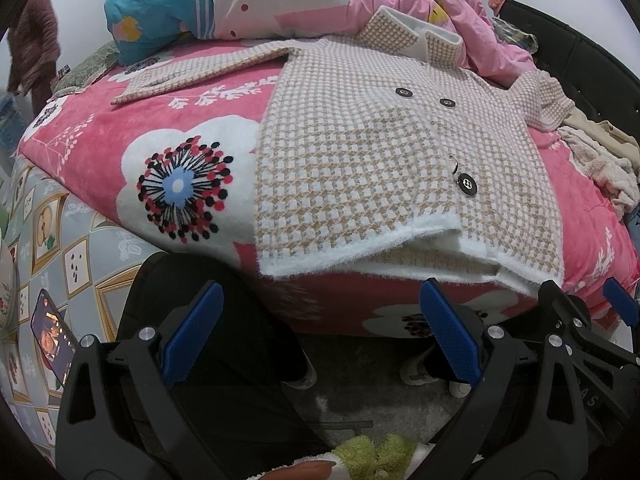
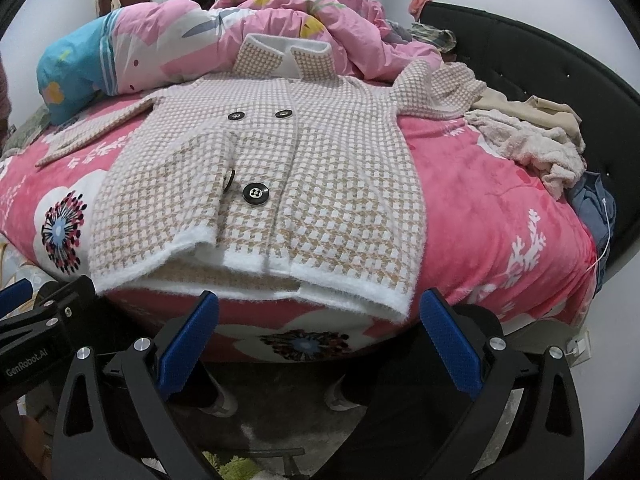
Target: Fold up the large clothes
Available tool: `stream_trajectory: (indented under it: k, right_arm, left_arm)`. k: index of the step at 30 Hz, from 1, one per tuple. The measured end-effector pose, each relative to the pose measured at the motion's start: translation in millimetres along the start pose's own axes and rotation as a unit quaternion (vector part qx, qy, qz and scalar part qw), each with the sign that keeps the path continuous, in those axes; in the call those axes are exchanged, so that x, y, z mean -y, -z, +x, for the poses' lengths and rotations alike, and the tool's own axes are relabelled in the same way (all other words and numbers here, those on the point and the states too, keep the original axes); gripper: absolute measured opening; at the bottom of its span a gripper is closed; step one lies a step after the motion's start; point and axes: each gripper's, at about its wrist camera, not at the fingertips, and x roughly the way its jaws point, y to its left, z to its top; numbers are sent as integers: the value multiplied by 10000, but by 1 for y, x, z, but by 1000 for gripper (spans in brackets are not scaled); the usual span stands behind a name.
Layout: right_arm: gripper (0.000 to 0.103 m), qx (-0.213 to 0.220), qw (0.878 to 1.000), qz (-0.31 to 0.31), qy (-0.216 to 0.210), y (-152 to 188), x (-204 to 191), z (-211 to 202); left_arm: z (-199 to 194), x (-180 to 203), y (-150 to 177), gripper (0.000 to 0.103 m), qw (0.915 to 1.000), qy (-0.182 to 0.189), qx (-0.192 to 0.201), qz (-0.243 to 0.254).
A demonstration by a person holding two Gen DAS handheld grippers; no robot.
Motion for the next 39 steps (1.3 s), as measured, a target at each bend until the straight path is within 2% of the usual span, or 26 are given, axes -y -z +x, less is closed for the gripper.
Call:
stream_trajectory:
  k: [39]
  right_arm:
    - [98,-44,10000,-5,52,3,-3,2]
  left_arm:
    - [3,-19,1,95,10000,-10,-33,25]
